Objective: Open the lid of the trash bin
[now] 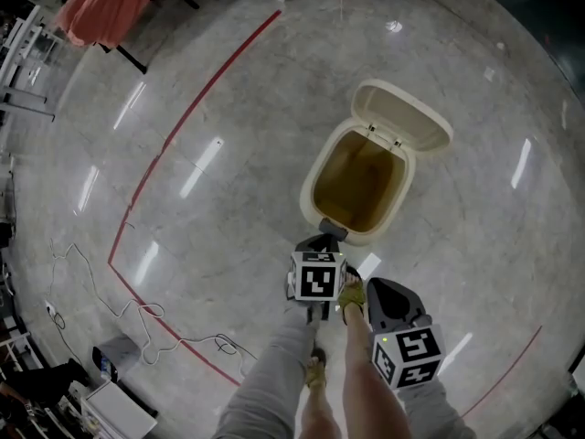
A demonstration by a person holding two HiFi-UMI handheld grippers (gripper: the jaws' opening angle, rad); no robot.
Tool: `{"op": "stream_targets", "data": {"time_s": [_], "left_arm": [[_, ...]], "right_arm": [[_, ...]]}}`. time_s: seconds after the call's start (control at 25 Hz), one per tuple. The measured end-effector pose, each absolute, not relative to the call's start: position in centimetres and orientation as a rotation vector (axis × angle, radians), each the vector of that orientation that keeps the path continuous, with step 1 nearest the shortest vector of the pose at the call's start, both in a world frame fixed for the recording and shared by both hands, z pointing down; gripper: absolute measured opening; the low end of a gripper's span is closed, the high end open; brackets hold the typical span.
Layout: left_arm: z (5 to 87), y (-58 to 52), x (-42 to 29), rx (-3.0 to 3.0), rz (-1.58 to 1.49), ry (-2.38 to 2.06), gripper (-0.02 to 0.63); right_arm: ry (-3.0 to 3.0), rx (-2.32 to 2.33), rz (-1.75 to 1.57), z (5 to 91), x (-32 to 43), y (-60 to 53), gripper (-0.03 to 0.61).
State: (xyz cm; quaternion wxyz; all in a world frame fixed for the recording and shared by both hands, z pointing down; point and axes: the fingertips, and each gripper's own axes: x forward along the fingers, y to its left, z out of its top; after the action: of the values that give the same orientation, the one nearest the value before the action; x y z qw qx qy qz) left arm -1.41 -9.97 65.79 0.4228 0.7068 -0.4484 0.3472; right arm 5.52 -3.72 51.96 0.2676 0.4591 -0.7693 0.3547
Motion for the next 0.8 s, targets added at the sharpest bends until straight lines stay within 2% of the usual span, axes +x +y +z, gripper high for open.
{"op": "stream_targets", "data": {"time_s": [0.8], "left_arm": [[64.1, -6.9, -2.5, 1.697, 0.87, -1.109, 0.008]], "right_arm": [[-2.077, 1.266, 0.939, 51.1, 5.6, -2.8, -0.003]]}}
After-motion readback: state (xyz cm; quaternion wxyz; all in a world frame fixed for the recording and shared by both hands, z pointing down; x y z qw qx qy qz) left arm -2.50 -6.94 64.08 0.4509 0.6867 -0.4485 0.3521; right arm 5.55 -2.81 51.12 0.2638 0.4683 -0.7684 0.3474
